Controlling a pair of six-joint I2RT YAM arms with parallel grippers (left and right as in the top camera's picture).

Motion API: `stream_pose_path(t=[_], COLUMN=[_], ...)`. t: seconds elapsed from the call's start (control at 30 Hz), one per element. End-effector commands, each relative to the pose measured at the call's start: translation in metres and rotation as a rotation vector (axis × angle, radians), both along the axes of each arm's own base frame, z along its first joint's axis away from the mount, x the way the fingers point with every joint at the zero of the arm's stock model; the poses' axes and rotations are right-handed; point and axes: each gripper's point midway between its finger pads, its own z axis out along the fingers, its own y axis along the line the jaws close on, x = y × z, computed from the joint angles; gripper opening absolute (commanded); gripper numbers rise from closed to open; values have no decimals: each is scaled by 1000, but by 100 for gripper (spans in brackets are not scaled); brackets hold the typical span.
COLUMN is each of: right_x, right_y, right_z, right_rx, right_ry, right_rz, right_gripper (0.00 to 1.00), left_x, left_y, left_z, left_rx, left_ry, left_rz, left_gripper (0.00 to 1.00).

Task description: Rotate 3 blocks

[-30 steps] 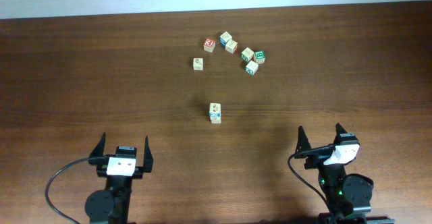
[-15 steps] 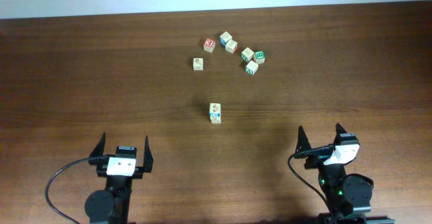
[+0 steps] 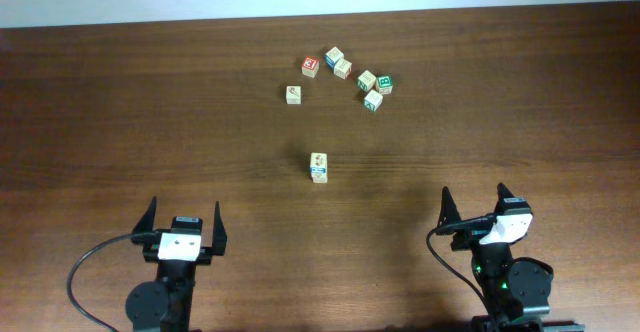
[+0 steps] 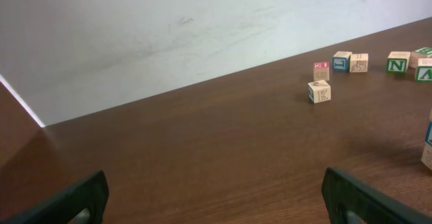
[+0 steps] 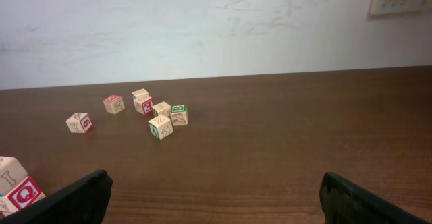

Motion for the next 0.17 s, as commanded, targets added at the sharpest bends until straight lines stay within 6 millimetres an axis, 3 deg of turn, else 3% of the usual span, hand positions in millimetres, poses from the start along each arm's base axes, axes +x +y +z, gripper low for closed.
stream_pose_path(t=[0.0, 0.13], right_x=[0, 0], right_y=[1, 1], right_z=[-2, -2], right_rx=[-4, -4], right_ry=[2, 2], right_rz=[5, 5], right_gripper=[98, 98], left_x=[0, 0], left_y=[0, 0], left_z=[-1, -1], left_rx=[12, 12], left_ry=[-3, -3], left_rz=[0, 0], left_gripper=[99, 99])
